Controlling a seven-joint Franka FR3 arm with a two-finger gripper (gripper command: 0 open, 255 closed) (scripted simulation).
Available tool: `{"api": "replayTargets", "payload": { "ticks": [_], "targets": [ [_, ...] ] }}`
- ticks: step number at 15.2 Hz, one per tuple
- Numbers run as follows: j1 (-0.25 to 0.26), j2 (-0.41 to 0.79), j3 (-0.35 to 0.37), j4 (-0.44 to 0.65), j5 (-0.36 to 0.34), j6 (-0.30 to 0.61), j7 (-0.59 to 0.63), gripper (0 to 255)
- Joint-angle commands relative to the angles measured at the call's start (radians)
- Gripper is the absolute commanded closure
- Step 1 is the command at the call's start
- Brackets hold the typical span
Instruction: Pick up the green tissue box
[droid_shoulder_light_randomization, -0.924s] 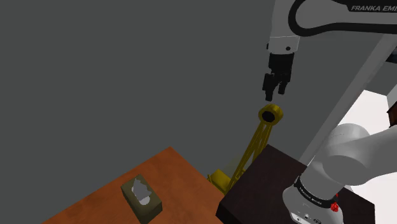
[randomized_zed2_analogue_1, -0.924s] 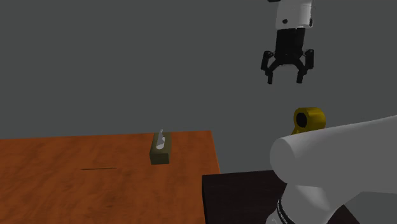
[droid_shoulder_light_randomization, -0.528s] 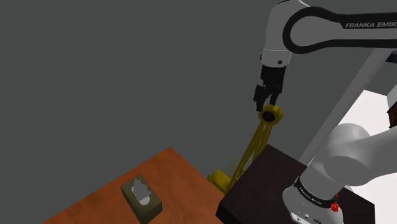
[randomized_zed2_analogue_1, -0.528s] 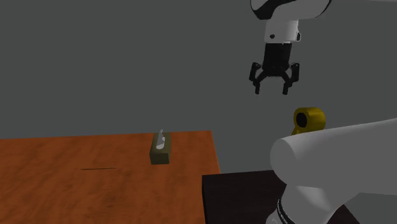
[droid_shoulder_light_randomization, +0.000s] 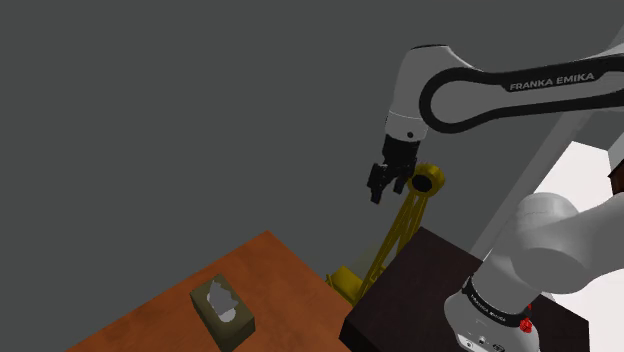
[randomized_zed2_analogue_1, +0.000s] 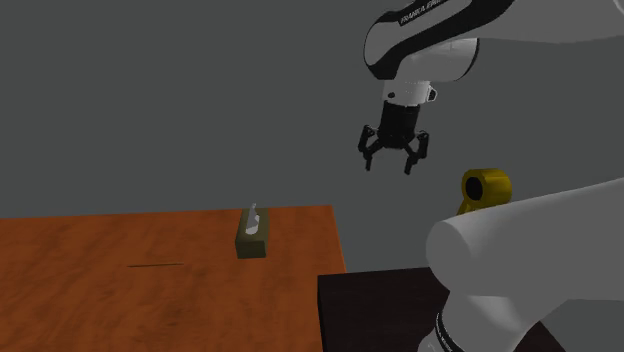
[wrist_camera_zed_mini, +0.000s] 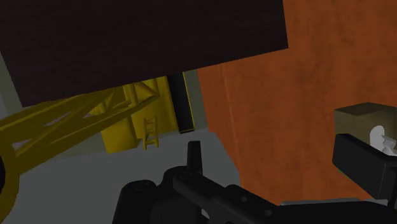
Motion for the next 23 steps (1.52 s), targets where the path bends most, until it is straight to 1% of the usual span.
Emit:
{"api": "replayTargets", "payload": {
  "ticks": [1, 4, 8, 11, 15, 19, 21, 23],
  "targets": [
    [0.021, 0.035, 0.026, -0.035, 0.04, 0.103, 0.021, 0],
    [0.053, 0.104, 0.064, -0.067, 0.096, 0.247, 0.045, 0],
    [0.097, 0.229, 0.113, -0.081, 0.169, 0.447, 0.07, 0],
    [0.128, 0.341, 0.148, -0.07, 0.22, 0.597, 0.083, 0],
    [0.165, 0.508, 0.19, -0.028, 0.277, 0.787, 0.096, 0],
    [0.193, 0.681, 0.225, 0.043, 0.309, 0.958, 0.112, 0],
    [0.205, 0.767, 0.238, 0.087, 0.309, 1.035, 0.128, 0],
    [0.222, 0.851, 0.242, 0.135, 0.294, 1.105, 0.152, 0]
  ]
}}
